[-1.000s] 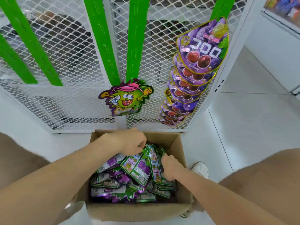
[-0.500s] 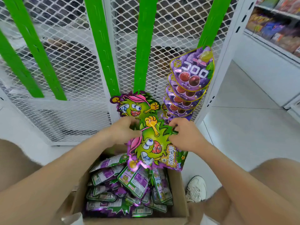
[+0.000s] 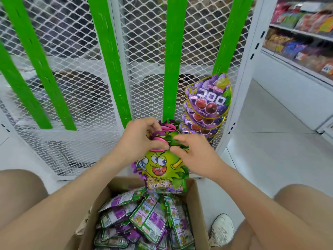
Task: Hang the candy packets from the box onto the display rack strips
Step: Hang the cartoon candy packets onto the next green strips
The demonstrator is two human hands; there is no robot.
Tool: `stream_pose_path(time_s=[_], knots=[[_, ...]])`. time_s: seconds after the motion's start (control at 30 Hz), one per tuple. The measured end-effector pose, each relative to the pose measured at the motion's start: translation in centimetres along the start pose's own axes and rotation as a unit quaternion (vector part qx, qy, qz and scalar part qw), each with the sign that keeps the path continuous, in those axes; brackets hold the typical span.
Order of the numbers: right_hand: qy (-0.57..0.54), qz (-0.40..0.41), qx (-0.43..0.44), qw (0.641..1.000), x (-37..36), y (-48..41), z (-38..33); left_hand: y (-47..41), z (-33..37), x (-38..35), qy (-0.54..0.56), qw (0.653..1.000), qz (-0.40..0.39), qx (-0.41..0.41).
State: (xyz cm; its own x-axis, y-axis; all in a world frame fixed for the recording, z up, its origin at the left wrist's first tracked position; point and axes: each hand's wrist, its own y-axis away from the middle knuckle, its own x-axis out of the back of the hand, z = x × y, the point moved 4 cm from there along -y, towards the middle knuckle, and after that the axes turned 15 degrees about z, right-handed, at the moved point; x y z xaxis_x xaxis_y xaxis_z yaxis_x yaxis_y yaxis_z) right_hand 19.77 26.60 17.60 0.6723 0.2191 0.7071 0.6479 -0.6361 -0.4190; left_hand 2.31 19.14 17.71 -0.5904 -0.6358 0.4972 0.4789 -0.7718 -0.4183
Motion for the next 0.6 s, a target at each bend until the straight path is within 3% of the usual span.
stream_pose_path(time_s=[0.23, 0.37, 0.6], knots=[[0.136, -0.034, -0.018, 0.99, 2.9, -4.7, 2.1, -3.3, 0.0, -1.5, -0.023, 0.998, 0.043, 0.045], [0.136, -0.067, -0.016, 0.988, 3.8, -7.0, 3.4, -5.0, 0.4, -2.8, 0.01, 0.995, 0.088, 0.046], [0.094, -0.016, -0.068, 0.993, 2.7, -10.0, 4.5, -6.2, 0.6, -4.2, 0.039, 0.988, 0.125, 0.086]])
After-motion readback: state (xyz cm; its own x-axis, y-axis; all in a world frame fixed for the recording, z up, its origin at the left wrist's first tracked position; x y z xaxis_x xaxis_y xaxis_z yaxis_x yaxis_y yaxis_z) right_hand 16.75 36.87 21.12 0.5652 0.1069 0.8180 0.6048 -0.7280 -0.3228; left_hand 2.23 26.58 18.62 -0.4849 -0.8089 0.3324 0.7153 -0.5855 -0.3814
